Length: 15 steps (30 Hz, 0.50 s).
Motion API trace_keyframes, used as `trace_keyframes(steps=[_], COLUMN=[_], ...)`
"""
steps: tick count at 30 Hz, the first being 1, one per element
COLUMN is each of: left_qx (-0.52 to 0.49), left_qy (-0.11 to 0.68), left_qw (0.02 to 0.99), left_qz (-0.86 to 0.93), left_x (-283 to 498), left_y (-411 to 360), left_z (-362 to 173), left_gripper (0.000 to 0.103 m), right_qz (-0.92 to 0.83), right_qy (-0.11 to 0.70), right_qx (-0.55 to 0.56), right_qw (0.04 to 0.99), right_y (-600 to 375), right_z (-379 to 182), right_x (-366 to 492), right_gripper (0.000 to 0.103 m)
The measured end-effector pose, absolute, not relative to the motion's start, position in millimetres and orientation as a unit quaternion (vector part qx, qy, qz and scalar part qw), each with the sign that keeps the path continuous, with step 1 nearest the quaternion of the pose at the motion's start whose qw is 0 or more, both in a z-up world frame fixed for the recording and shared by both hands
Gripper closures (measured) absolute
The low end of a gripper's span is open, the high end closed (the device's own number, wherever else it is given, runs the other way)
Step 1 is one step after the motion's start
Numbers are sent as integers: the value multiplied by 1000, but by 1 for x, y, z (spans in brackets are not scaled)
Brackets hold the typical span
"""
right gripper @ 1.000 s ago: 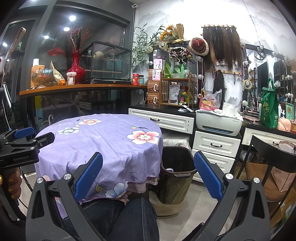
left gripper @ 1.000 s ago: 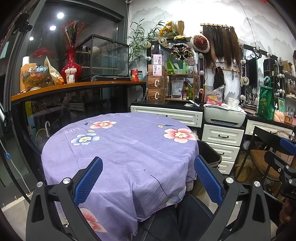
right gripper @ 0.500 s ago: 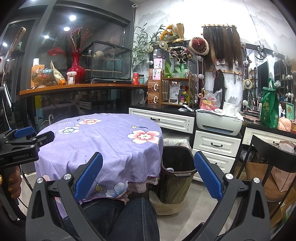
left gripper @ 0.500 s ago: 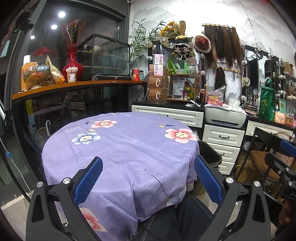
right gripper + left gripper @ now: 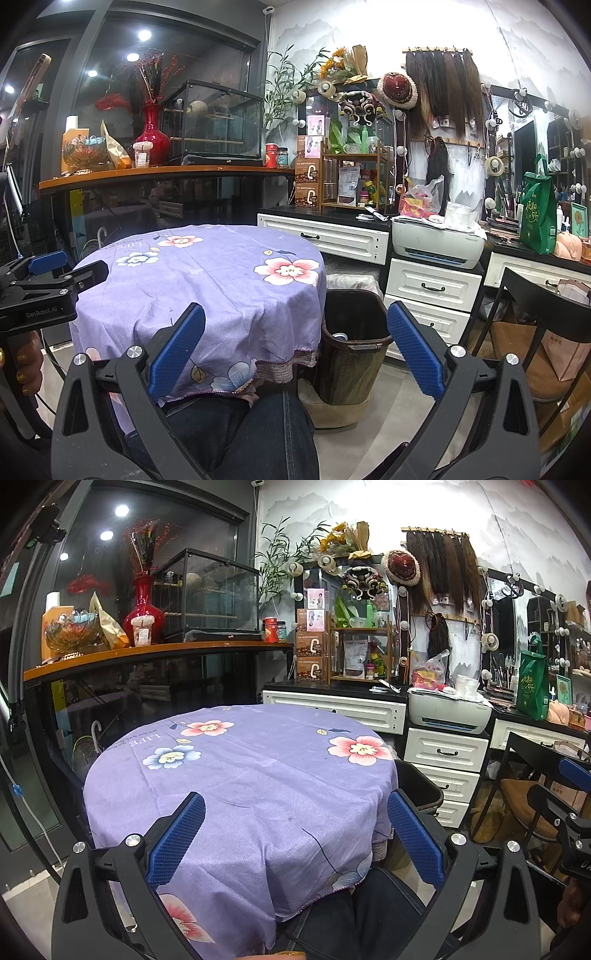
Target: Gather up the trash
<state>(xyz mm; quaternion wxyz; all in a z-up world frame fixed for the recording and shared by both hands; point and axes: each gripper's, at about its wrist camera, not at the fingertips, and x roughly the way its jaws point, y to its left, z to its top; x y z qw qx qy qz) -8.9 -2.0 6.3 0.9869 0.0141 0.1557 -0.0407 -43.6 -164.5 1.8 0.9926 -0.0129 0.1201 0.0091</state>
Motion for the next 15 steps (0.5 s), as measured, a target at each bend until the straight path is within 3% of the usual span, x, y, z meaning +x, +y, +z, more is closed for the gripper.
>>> trace_keyframes(steps=[15], left_qx=[12], left_qy=[154], left_qw=[987], left_qz=[-45], left_x=[-10], left_y=[-2], left_z=[6], left_gripper=[5], right_qz=[10], right_qy=[120], right_qx=[-13], right_qw=[993], right_y=[-162], right_z=[-4], right_x=[-45], right_gripper=[6])
